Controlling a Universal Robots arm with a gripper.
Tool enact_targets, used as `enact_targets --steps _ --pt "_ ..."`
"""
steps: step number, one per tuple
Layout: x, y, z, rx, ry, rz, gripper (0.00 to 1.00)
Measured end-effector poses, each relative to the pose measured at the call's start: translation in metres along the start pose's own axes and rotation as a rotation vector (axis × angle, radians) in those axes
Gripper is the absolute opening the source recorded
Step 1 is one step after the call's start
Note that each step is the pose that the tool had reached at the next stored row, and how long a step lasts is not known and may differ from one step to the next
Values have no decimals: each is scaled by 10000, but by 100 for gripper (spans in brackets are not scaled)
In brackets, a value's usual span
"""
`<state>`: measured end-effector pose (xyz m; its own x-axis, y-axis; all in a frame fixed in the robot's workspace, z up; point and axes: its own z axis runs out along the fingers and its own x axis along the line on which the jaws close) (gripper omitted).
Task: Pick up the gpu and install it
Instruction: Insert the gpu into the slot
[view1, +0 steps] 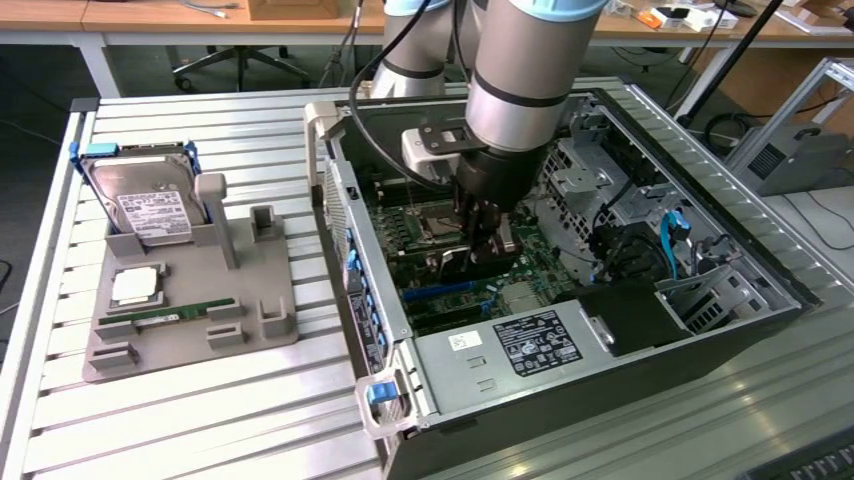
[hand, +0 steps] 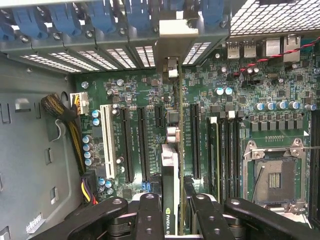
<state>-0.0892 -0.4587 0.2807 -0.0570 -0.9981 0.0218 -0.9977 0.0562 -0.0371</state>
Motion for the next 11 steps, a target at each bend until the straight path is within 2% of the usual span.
enact_targets --steps 11 --pt "3 44 6 0 9 0 27"
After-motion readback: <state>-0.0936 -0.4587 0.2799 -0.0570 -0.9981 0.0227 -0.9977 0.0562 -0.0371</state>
